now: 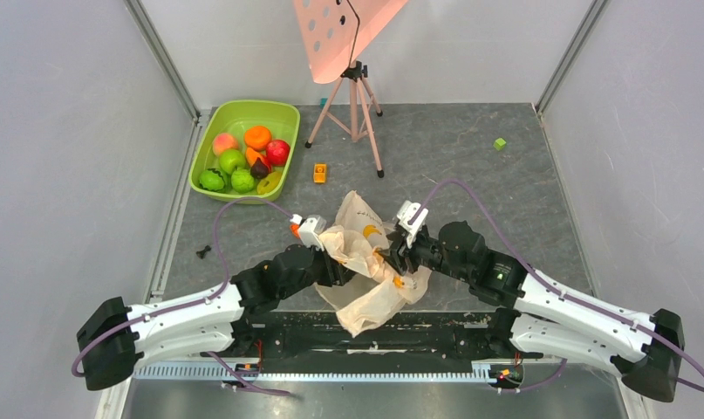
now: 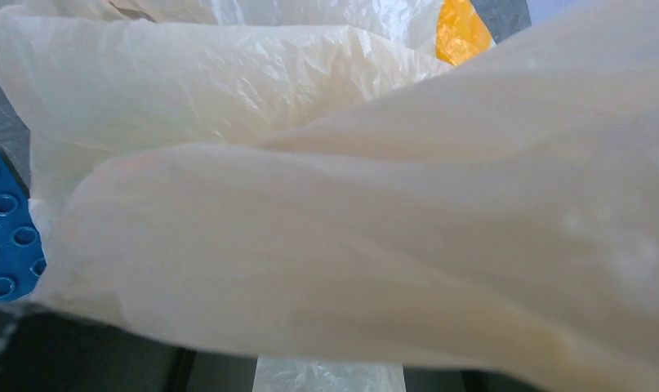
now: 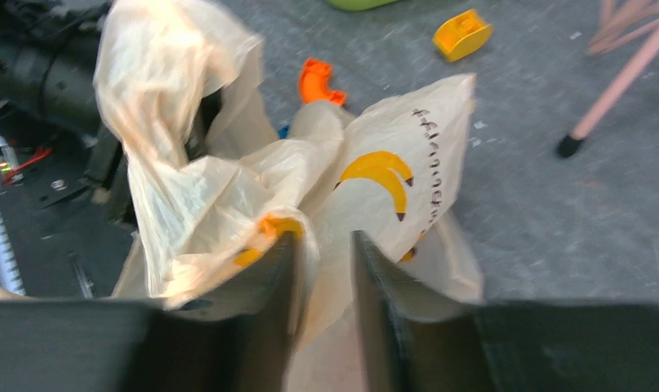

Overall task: Take the fake fruits out of the plastic bag
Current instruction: Adjust the plastic bag at the center of the board.

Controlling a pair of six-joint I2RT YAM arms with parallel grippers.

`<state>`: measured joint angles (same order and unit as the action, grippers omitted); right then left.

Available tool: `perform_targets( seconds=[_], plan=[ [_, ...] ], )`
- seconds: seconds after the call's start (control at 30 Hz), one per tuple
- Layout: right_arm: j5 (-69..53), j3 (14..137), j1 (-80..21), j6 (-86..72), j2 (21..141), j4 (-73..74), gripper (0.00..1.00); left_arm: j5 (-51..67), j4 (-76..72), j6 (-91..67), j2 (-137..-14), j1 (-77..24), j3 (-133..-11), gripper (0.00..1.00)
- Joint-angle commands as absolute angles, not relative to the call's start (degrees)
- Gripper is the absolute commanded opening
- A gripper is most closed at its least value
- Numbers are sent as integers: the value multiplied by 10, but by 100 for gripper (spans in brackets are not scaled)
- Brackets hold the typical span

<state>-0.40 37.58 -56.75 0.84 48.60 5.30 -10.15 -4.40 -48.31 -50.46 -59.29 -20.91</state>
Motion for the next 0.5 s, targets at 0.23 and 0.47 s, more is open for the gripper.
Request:
perform_targets(
  seconds=[0.23, 0.47],
  plan=[
    [40, 493, -582, 1, 433, 136, 74, -138, -92, -464, -560, -598, -225, 62],
    [41, 578, -660, -35, 484, 180, 73, -149, -98, -473, -549, -598, -220, 64]
  ],
)
